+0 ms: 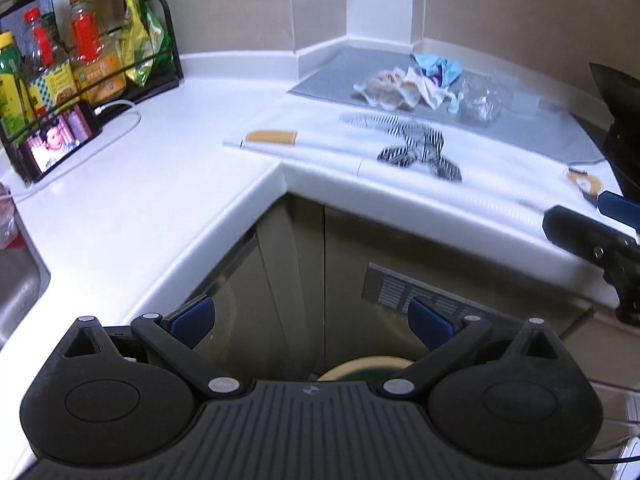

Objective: Collect trash
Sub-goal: 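Move both grippers over the trash pile on the grey mat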

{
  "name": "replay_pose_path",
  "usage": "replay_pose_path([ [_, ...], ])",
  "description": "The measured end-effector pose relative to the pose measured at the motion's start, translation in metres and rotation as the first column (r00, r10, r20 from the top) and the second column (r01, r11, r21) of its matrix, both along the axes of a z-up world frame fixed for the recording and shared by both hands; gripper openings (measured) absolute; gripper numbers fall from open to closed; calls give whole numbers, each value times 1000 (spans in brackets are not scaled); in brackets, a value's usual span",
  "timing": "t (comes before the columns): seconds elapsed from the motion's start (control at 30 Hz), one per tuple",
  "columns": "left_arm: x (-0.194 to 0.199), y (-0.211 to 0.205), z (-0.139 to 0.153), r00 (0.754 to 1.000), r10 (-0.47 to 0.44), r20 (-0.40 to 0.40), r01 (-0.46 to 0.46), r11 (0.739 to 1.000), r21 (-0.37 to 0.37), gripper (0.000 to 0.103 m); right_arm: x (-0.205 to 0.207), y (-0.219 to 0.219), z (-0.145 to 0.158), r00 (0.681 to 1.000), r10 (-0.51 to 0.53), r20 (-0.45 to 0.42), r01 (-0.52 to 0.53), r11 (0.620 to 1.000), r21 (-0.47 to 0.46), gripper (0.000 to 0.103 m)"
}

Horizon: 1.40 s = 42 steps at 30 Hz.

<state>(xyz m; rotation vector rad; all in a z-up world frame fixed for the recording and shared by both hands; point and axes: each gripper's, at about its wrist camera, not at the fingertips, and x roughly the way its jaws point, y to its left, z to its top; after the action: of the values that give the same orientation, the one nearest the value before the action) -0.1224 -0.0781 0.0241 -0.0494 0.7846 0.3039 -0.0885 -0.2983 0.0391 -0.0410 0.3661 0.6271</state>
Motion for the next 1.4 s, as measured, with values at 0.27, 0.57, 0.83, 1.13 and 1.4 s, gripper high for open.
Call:
replay_pose_path([
  [0.27,33,0,11,999,12,52,-11,1000,-16,103,39,-2,3,998,-65,-6,65,998,15,101],
  [0.57,65,3,12,997,21,72,-19,1000,-24,103,88,-5,-1,986,-159,-50,161,986,46,102],
  [0.83,114,9,7,997,26,74,-23,999,-35,103,147,-11,-8,953,-286,-101,292,955,51,102],
  [1.13,202,15,22,994,-42,103,48,998,-51,103,210,7,-3,955,-275,-113,291,943,159,103],
  [1.4,284,30,19,995,-29,91,41,990,-133,103,274,12,-26,917,-269,-294,348,899,264,103],
])
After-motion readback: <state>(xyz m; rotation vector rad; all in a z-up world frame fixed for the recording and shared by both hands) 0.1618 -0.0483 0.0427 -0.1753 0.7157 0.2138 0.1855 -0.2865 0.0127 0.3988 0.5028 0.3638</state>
